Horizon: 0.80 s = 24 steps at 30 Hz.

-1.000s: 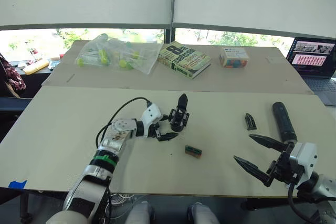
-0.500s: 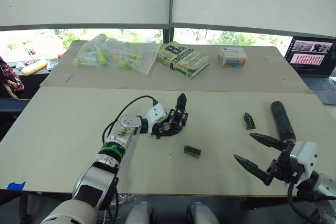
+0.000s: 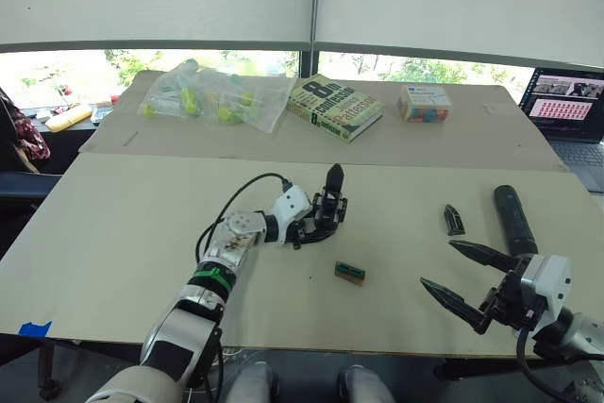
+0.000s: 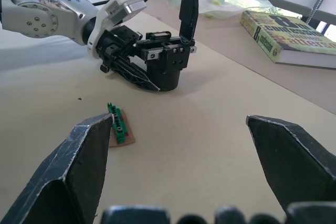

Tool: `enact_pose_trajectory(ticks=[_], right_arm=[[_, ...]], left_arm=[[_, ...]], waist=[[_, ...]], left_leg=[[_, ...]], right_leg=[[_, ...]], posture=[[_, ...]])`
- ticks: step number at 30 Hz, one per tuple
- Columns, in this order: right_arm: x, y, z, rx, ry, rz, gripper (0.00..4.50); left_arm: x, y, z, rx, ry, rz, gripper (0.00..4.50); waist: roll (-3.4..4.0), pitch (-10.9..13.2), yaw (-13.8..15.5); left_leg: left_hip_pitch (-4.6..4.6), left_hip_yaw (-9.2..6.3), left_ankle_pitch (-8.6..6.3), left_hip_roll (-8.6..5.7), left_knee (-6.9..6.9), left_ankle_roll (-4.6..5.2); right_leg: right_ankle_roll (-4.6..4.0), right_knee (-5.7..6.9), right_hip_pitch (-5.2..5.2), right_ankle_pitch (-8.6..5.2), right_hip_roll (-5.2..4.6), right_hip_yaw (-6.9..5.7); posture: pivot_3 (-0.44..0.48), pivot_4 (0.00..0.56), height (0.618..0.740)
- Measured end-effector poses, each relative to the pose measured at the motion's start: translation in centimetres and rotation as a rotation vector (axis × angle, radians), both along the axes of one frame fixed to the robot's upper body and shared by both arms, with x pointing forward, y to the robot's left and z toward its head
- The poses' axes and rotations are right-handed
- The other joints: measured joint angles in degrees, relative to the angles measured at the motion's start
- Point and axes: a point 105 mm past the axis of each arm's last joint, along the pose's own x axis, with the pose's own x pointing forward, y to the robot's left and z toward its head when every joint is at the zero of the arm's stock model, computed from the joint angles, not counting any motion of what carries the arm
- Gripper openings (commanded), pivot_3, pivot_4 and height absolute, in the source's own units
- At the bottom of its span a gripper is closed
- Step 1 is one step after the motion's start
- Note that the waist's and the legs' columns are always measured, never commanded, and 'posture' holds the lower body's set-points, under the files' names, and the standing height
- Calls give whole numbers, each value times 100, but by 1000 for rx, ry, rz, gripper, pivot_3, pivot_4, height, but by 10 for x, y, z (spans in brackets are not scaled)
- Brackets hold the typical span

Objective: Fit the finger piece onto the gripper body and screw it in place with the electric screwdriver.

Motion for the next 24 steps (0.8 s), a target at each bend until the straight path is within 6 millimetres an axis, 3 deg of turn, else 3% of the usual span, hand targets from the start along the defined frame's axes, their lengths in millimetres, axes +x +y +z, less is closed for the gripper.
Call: enact_pose_trajectory(ticks=[13, 15, 18, 21, 24], right_arm=[[0, 0, -1, 1, 3, -3, 4500], [0, 0, -1, 1, 3, -3, 4500], [0, 0, -1, 1, 3, -3, 4500], [-4, -3, -2, 2, 17, -16, 4500], [-11, -12, -2, 17, 39, -57, 4500]], left_arm=[[-12, -6, -2, -7, 9, -22, 2271], [-12, -3, -3, 0, 17, -13, 3299], [-12, 3, -2, 6, 16, -2, 4456], [-10, 21, -1, 28, 6, 27, 4456], [-13, 57, -1, 39, 20, 61, 4456]], waist=[[0, 0, 0], [0, 0, -13], [0, 0, -35], [1, 0, -71], [3, -1, -94]], left_leg=[[2, 0, 0, 1, 0, 0], [3, 0, 0, 1, 0, 0], [3, 0, 0, 5, 0, 0], [7, 0, 0, 12, -2, 0], [11, 0, 0, 22, -6, -1]], right_leg=[[0, 0, 1, 0, 0, 1], [0, 0, 1, 0, 1, 1], [0, 1, 1, 0, 2, 1], [-1, 5, 0, 0, 6, 2], [-4, 6, -2, 1, 11, 3]], posture=[[0, 150, 740], [0, 150, 740], [0, 150, 740], [0, 150, 740], [0, 150, 740]])
